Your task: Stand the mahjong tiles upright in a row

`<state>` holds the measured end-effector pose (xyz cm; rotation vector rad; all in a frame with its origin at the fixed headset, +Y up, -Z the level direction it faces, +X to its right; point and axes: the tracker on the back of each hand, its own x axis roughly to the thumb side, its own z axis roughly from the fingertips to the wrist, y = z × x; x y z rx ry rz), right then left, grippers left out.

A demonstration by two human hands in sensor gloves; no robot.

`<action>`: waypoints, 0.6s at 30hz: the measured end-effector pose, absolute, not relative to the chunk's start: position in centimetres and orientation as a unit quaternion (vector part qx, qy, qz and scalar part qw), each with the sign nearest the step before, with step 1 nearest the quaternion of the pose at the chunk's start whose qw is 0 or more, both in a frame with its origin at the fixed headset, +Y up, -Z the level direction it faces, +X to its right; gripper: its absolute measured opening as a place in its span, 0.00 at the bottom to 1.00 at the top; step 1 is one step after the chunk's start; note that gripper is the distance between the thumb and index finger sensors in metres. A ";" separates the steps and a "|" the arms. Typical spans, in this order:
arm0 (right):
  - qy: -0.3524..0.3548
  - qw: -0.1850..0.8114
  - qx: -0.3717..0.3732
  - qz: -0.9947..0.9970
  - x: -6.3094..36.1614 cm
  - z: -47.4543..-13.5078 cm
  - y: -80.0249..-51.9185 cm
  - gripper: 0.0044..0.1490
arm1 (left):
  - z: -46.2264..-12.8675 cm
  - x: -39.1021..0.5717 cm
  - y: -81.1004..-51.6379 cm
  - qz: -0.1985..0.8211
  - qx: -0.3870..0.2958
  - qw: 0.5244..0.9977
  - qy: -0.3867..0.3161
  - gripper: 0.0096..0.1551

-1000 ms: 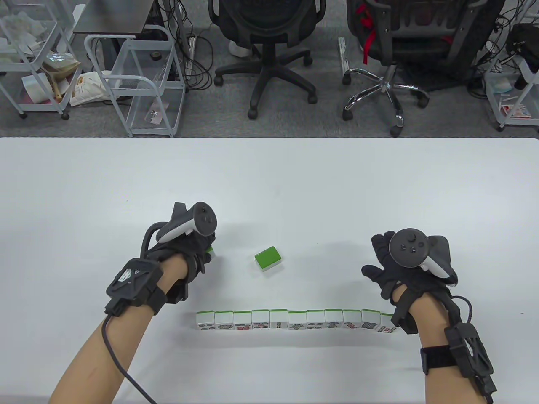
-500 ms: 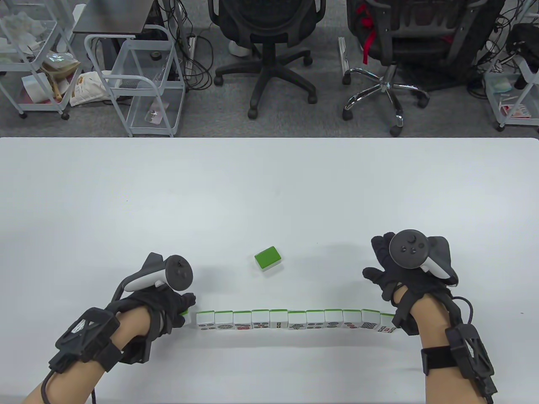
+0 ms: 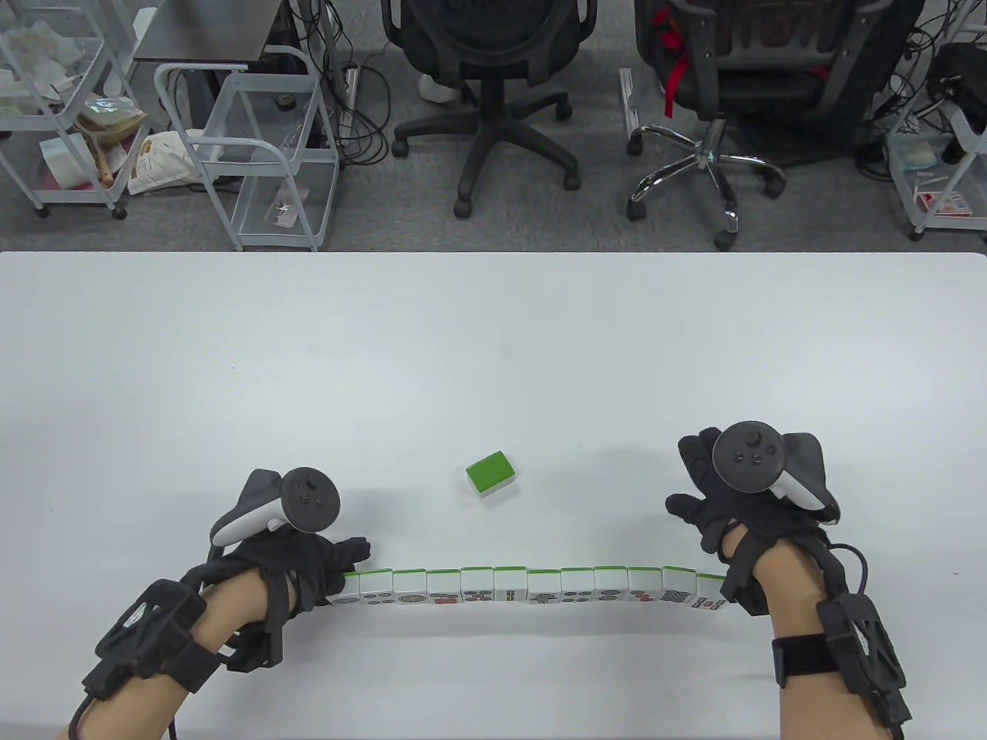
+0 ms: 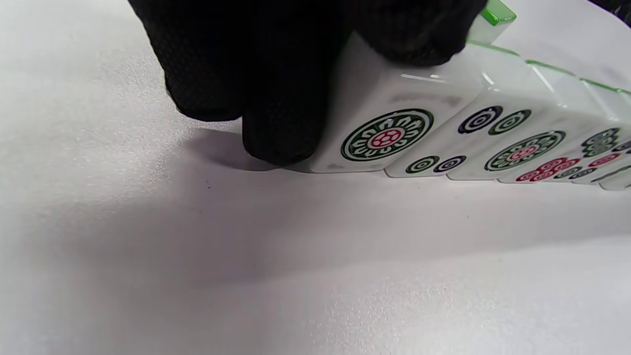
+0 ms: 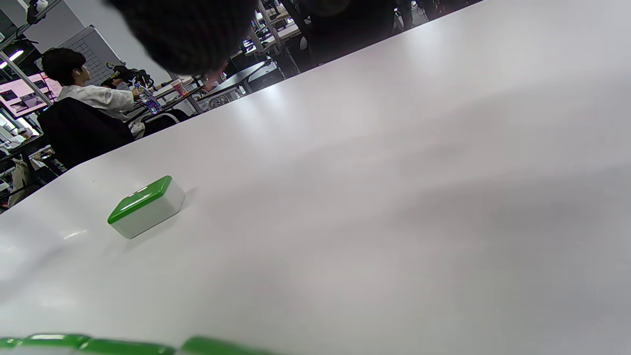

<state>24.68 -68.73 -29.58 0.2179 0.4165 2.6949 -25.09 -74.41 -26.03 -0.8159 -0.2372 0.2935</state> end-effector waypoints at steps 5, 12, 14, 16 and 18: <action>0.149 0.199 0.078 0.965 24.7 -29.6 -68.7 0.53 | -26.3 -25.5 -74.7 0.152 -0.405 0.894 -0.118 0.40; 0.146 0.201 0.078 0.965 24.7 -29.6 -68.7 0.53 | -26.9 -26.0 -73.8 0.171 -0.379 0.904 -0.105 0.41; 0.146 0.200 0.078 0.966 24.8 -29.6 -68.7 0.53 | -27.7 -25.9 -72.0 0.148 -0.322 0.931 -0.090 0.41; 0.145 0.200 0.078 0.966 24.8 -29.6 -68.7 0.53 | -28.4 -25.1 -70.2 0.110 -0.266 0.952 -0.101 0.41; 0.144 0.200 0.078 0.966 24.8 -29.6 -68.7 0.53 | -29.2 -23.3 -68.3 0.066 -0.204 0.969 -0.127 0.42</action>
